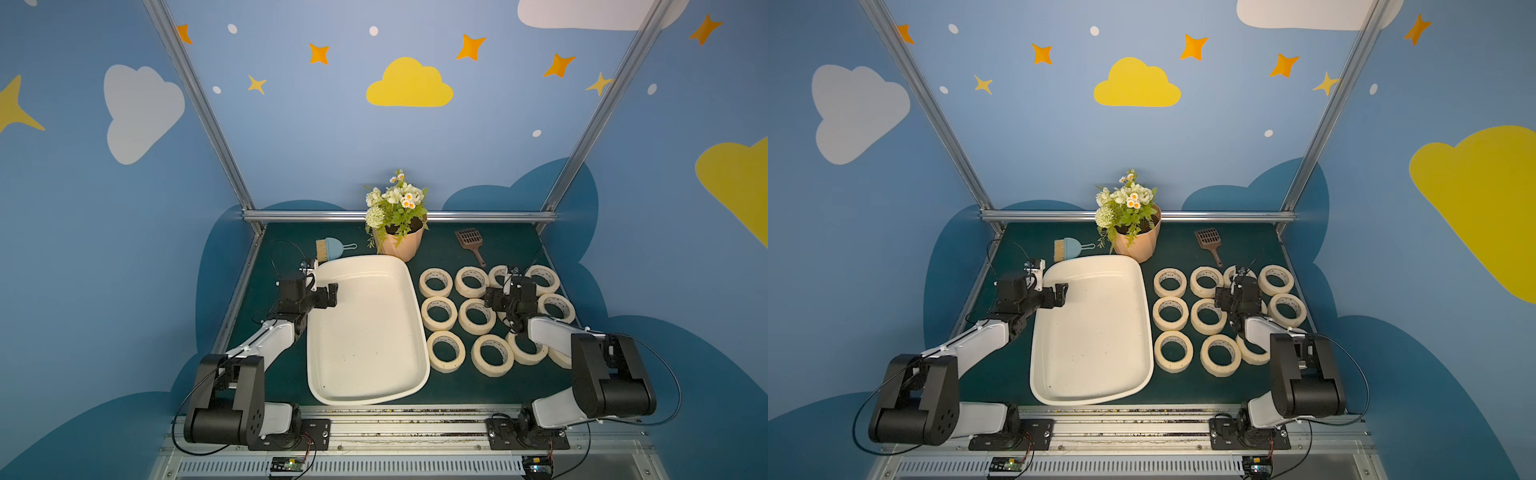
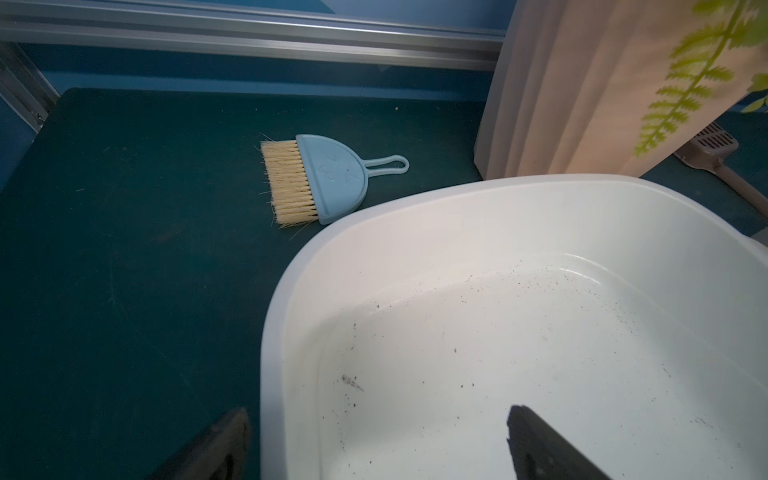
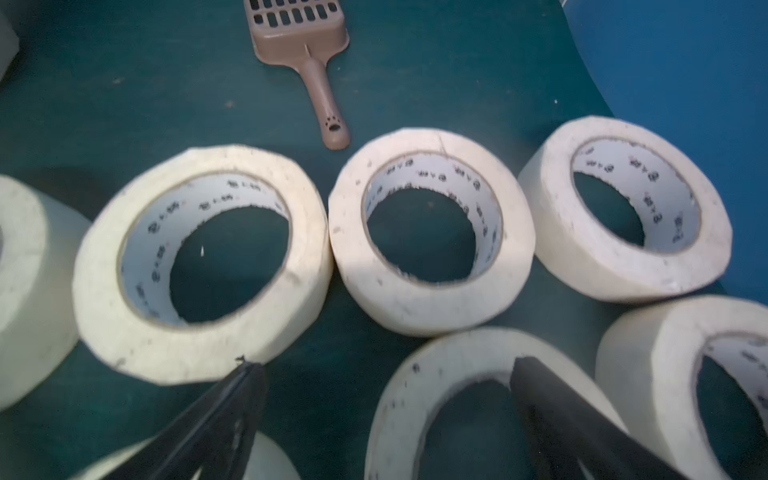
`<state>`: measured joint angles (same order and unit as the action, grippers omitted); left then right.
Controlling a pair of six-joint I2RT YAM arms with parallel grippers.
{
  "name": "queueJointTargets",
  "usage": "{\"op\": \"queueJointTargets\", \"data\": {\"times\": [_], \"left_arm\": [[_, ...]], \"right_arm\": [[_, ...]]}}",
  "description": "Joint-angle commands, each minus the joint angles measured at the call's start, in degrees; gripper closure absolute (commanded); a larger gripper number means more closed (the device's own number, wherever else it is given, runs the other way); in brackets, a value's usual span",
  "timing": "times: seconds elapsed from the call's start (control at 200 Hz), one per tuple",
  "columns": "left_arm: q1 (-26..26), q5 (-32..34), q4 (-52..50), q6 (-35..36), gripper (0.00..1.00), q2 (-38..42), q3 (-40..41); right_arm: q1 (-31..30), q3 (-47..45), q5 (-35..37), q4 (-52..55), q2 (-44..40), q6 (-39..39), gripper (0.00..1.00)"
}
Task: Take out the art tape in the storage box
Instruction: Reset both arms
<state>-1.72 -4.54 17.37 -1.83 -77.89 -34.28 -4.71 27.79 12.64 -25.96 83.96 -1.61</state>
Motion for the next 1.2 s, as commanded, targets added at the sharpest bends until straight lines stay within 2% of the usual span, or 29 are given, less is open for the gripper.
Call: {"op": "queueJointTargets", "data": {"times": [0.0,0.06,0.145,0.225,0.34,0.425,0.475,0.831,1.011,1.196], "left_arm": [[0.63,-0.39,5.36,3.59,0.0,1.58,3.53],[2.4,-2.03,10.33,2.58,0.0,0.07,5.78],[3.72,-2.79,16.34,1.58,0.0,-3.94,7.26],[4.21,-1.97,17.33,1.98,0.0,-4.47,7.28],[4.9,-3.31,27.18,1.75,0.0,-10.48,9.12],[5.4,-4.01,20.53,1.91,0.0,-8.88,7.27],[5.38,-4.12,23.33,1.7,0.0,-9.56,7.99],[5.22,-4.0,21.87,2.04,0.0,-8.92,7.73],[4.42,-1.74,22.59,2.35,0.0,-8.84,8.24],[4.48,0.18,29.16,1.22,0.0,-10.75,10.95]], "right_arm": [[0.0,-6.81,2.24,-25.69,3.28,-1.3,0.01],[-0.48,-7.32,1.63,-30.09,5.79,1.09,0.01],[-0.5,-4.74,2.29,-20.2,2.62,0.29,0.01],[-0.37,-1.6,0.62,-8.72,-0.12,0.86,0.01],[-0.3,-1.56,0.38,-9.42,0.3,1.15,0.01],[-0.39,-1.63,0.69,-9.6,0.33,1.29,0.01],[-0.41,-1.64,0.55,-9.36,0.24,1.18,0.01],[-0.35,-1.53,0.49,-9.29,0.32,1.16,0.01],[-0.39,-1.51,0.49,-9.38,0.27,1.17,0.01],[-0.36,-1.52,0.49,-9.31,0.32,1.17,0.01]]}}
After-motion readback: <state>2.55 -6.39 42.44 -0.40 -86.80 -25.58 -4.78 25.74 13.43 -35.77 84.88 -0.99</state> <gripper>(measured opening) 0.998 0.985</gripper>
